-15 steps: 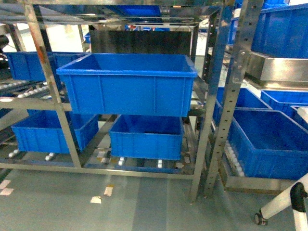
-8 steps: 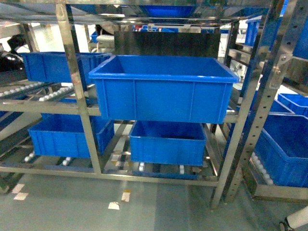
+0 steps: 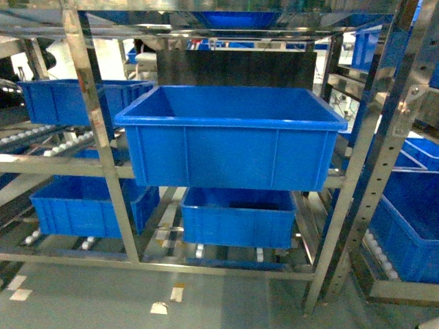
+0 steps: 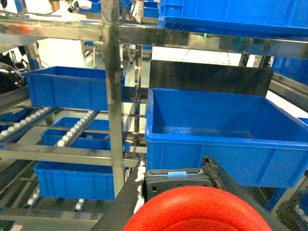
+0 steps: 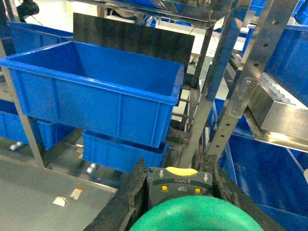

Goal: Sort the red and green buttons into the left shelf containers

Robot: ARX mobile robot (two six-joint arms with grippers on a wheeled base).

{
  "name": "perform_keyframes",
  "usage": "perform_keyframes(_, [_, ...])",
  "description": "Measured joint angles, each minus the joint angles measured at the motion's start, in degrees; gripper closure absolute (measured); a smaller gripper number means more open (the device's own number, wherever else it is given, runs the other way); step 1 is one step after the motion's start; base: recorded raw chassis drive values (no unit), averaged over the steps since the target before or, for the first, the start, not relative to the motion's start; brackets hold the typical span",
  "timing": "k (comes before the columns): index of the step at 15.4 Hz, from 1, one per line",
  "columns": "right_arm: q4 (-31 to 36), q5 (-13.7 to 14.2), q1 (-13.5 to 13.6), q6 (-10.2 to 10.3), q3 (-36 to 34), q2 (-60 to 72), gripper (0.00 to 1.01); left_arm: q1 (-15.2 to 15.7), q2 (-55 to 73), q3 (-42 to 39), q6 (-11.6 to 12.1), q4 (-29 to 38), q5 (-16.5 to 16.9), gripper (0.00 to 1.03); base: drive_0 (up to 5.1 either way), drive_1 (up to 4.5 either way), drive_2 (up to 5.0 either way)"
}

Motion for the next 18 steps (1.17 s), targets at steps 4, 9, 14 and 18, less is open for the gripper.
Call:
perform_keyframes(4, [-0.02, 0.0, 0.02, 0.0, 0.0, 0.0, 0.72, 0.0, 0.04, 0.0, 0.0, 0.07, -0.02, 0.76, -0.2, 3.95, -4.3])
perform_keyframes(9, [-0.09, 0.02, 0.02, 0.0, -0.02, -0.11, 0.72, 0.0, 0.11, 0.0, 0.0, -0.04, 0.0, 0.76, -0.2, 3.95, -4.3])
perform_keyframes(14, [-0.22, 0.04, 0.02, 0.0, -0.02, 0.28, 0.72, 0.0, 0.5, 0.0, 0.0, -0.11, 0.0, 0.76, -0.1, 4.18, -4.3])
perform_keyframes(18, [0.17, 0.04, 0.02, 0.0, -0.02, 0.24, 0.72, 0.0, 0.48, 0.0, 0.0, 0.15, 0.0, 0.76, 0.0, 0.0, 0.0])
